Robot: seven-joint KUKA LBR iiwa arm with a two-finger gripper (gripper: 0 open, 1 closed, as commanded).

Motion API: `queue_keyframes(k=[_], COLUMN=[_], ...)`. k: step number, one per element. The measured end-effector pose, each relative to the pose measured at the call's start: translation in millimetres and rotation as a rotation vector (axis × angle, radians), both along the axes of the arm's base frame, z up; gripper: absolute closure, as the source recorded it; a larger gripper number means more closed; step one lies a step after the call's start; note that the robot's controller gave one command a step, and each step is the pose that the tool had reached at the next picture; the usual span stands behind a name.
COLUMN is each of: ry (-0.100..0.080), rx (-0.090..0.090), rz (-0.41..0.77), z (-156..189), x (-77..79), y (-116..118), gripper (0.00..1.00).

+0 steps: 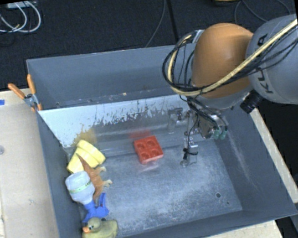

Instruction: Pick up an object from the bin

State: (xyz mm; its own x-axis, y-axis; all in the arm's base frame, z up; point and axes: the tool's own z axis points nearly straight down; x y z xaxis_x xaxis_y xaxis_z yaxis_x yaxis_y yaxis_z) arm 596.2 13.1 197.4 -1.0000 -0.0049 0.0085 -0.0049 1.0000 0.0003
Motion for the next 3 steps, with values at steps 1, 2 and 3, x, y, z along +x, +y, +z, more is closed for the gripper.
queue_keyframes(k=[1, 2, 3], ry=[-0.008, -0.008, -0.008], rx=[0.000, 0.000, 0.000], rz=[0.000, -0.001, -0.001], z=[4.9, 4.9, 4.9], x=[1.5, 1.5, 1.5], y=[-0.1, -0.1, -0.2], gripper=[1.00, 0.00, 0.00])
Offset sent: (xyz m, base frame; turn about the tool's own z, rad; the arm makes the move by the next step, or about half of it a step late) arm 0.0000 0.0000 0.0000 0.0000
